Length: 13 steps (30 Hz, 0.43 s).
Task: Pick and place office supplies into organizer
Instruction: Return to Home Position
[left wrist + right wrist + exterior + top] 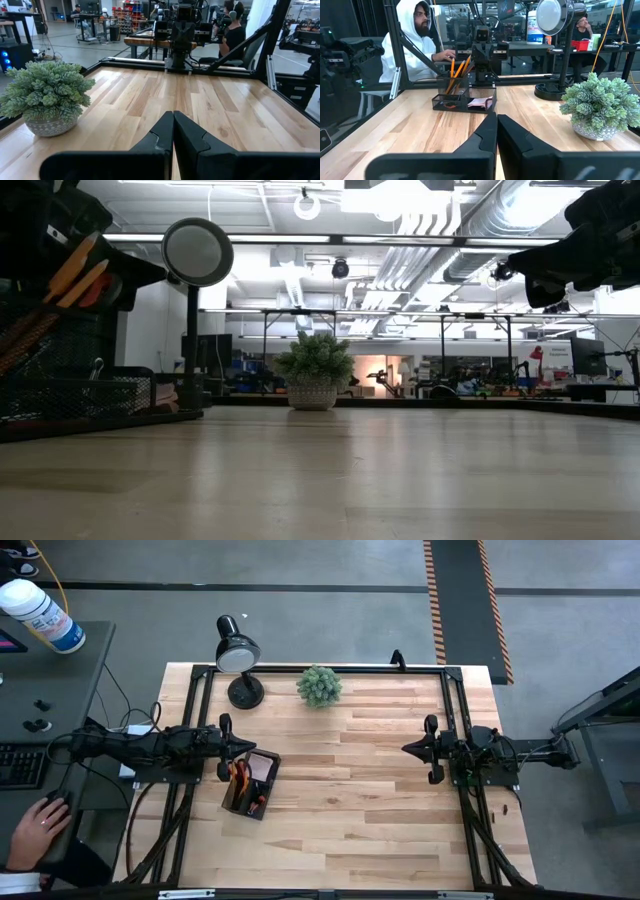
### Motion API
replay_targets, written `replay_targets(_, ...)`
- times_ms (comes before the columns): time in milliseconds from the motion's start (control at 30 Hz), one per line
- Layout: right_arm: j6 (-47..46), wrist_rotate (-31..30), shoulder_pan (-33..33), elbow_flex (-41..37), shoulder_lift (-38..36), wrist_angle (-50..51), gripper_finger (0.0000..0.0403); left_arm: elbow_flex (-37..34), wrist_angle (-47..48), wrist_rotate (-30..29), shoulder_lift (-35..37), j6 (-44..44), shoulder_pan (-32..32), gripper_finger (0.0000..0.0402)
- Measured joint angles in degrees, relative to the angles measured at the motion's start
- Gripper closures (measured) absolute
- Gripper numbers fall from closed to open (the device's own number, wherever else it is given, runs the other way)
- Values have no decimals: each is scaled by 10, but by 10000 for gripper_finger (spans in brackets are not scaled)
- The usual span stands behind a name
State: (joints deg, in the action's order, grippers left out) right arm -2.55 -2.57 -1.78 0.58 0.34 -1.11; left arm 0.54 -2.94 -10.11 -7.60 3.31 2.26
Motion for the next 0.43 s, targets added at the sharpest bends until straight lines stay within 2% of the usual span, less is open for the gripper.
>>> replay_targets(433, 0, 0, 0, 0, 0, 0, 397, 0, 0, 0, 0, 0, 0, 401)
